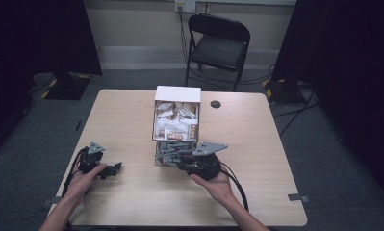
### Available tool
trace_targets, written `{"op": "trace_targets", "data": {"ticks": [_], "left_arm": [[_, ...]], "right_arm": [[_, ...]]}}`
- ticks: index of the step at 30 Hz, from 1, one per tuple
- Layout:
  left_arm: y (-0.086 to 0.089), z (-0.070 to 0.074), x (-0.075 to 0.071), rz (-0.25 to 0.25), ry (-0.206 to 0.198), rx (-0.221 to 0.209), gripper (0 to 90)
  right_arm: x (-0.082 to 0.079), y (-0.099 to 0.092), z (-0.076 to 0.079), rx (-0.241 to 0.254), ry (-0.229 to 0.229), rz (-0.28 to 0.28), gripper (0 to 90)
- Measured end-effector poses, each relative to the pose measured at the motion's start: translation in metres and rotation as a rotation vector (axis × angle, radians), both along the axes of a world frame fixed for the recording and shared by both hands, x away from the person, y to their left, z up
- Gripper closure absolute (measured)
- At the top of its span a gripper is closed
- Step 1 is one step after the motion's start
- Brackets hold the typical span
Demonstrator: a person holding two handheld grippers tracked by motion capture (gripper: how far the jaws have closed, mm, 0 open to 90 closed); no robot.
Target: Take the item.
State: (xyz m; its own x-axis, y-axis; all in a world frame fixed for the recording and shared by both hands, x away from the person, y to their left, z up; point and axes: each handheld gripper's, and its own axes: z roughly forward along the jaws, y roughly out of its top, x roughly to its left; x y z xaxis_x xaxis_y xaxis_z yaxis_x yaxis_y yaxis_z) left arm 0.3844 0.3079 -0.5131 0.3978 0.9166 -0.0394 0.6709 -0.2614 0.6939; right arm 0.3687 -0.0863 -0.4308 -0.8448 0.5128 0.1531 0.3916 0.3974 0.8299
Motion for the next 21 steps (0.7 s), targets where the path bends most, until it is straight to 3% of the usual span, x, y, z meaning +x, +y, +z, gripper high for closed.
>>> {"op": "trace_targets", "data": {"ticks": [11, 15, 21], "left_arm": [[0.0, 0.0, 0.0, 0.0, 0.0, 0.0, 0.1], [0.0, 0.0, 0.0, 0.0, 0.0, 0.0, 0.1], [0.0, 0.0, 0.0, 0.0, 0.0, 0.0, 0.1]], "right_arm": [[0.004, 0.008, -0.008, -0.007, 0.0, 0.023, 75.9], [0.005, 0.007, -0.008, -0.017, -0.006, 0.009, 82.3], [0.01, 0.0, -0.012, 0.002, 0.021, -0.002, 86.9]]}}
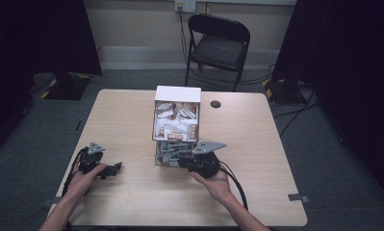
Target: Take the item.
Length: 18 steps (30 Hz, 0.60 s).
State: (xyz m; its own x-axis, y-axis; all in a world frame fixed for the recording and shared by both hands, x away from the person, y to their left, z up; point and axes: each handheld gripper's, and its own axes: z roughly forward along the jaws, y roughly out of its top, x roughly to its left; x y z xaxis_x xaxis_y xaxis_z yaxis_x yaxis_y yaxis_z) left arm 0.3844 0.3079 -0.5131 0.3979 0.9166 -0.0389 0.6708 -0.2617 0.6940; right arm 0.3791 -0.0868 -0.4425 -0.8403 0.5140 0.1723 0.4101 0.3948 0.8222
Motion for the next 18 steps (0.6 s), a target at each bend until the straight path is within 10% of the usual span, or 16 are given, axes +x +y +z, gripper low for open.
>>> {"op": "trace_targets", "data": {"ticks": [18], "left_arm": [[0.0, 0.0, 0.0, 0.0, 0.0, 0.0, 0.1]], "right_arm": [[0.0047, -0.0031, -0.0064, 0.019, 0.014, -0.009, 90.0]]}}
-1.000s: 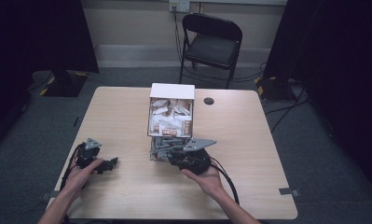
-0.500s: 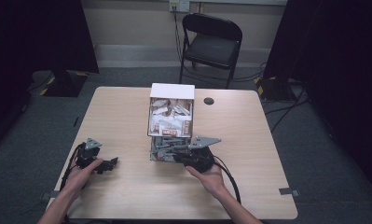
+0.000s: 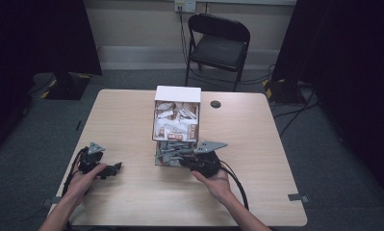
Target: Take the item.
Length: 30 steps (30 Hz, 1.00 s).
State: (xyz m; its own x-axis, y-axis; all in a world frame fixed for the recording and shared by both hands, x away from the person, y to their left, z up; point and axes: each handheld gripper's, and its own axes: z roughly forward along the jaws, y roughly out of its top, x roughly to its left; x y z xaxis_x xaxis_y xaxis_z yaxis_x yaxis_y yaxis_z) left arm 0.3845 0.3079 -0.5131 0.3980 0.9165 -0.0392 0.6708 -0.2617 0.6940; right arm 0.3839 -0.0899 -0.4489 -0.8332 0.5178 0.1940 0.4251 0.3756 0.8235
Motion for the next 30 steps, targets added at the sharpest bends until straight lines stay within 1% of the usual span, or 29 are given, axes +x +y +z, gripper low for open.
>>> {"op": "trace_targets", "data": {"ticks": [3, 4, 7, 17, 30], "left_arm": [[0.0, 0.0, 0.0, 0.0, 0.0, 0.0, 0.1], [0.0, 0.0, 0.0, 0.0, 0.0, 0.0, 0.1], [0.0, 0.0, 0.0, 0.0, 0.0, 0.0, 0.1], [0.0, 0.0, 0.0, 0.0, 0.0, 0.0, 0.1], [0.0, 0.0, 0.0, 0.0, 0.0, 0.0, 0.1]], "right_arm": [[0.0, -0.002, 0.002, 0.014, -0.003, 0.004, 90.0], [0.0, -0.003, 0.003, 0.02, -0.01, 0.007, 90.0], [-0.001, -0.003, 0.004, 0.021, -0.011, 0.005, 90.0], [-0.004, -0.005, 0.012, 0.023, -0.036, 0.014, 90.0], [-0.007, -0.007, 0.021, 0.047, -0.055, 0.025, 90.0]]}}
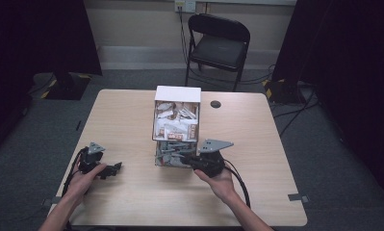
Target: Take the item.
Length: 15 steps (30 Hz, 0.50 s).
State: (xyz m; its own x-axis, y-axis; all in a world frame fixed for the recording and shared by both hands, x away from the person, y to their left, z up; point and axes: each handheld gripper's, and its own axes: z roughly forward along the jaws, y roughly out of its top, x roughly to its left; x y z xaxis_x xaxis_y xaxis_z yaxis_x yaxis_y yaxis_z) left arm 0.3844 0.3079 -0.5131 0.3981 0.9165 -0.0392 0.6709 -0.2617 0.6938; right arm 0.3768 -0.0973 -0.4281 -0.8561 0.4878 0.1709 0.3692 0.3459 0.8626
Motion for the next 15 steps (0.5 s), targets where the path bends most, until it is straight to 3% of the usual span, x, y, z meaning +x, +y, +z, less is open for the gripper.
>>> {"op": "trace_targets", "data": {"ticks": [15], "left_arm": [[0.0, 0.0, 0.0, 0.0, 0.0, 0.0, 0.1]], "right_arm": [[-0.003, -0.009, 0.012, 0.018, -0.024, -0.009, 90.0]]}}
